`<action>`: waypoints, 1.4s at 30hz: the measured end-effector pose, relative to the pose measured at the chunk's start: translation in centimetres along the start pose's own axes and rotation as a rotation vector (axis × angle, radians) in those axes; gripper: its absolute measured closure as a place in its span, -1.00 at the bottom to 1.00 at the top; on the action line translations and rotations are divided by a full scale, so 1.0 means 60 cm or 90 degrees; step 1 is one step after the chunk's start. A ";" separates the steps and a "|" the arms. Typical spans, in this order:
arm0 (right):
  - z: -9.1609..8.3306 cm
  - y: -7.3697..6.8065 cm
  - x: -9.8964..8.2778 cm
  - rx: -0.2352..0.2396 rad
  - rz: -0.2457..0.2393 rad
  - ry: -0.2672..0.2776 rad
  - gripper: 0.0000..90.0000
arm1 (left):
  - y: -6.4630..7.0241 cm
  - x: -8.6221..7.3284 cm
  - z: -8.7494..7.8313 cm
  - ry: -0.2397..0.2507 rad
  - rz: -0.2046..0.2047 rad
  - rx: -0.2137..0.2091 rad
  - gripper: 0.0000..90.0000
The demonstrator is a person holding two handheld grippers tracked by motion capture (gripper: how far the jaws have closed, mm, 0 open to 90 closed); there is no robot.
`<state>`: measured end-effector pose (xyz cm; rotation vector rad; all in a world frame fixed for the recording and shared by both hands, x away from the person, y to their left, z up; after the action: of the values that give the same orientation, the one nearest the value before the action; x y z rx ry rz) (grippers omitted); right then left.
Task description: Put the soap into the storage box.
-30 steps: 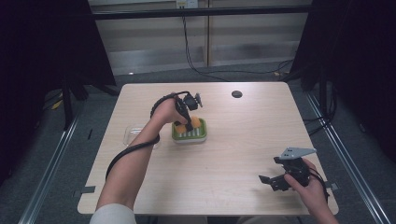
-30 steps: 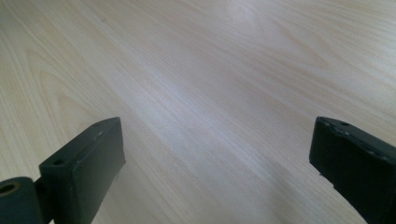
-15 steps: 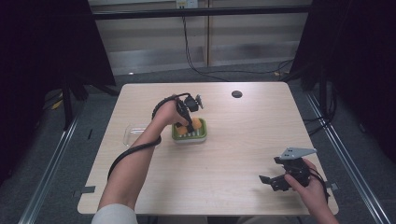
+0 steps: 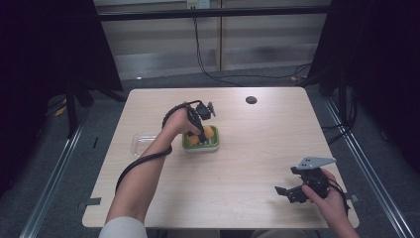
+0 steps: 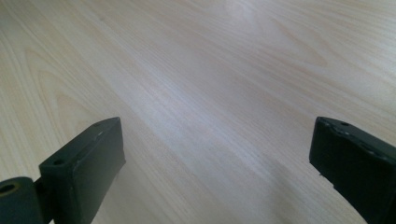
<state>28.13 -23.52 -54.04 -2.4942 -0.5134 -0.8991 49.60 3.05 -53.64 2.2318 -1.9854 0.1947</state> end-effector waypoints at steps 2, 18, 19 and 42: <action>0.001 0.000 -0.001 -0.002 -0.001 -0.002 -0.93 | -0.002 -0.001 0.003 -0.004 0.006 0.001 0.11; 0.002 0.002 -0.002 -0.004 0.001 -0.004 -0.93 | -0.007 -0.002 0.006 0.023 -0.042 -0.011 0.05; 0.002 0.002 -0.003 -0.004 0.000 -0.003 -0.93 | -0.005 0.002 0.004 0.036 -0.061 -0.013 0.03; 0.008 -0.006 0.005 0.001 -0.007 -0.005 -0.93 | 0.018 -0.022 -0.061 0.096 -0.093 0.002 -0.35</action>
<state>28.39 -22.90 -54.06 -2.4964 -0.5309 -0.8936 48.38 4.92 -50.31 2.2787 -1.7407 0.3385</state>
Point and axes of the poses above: each handheld gripper's, and its own axes: z roughly forward along the jaws, x roughly out of its top, y roughly to its right, the point moved 9 cm from there along z, roughly forward along the jaws, and after that the axes turned 13 degrees about z, right-handed, at the moved point
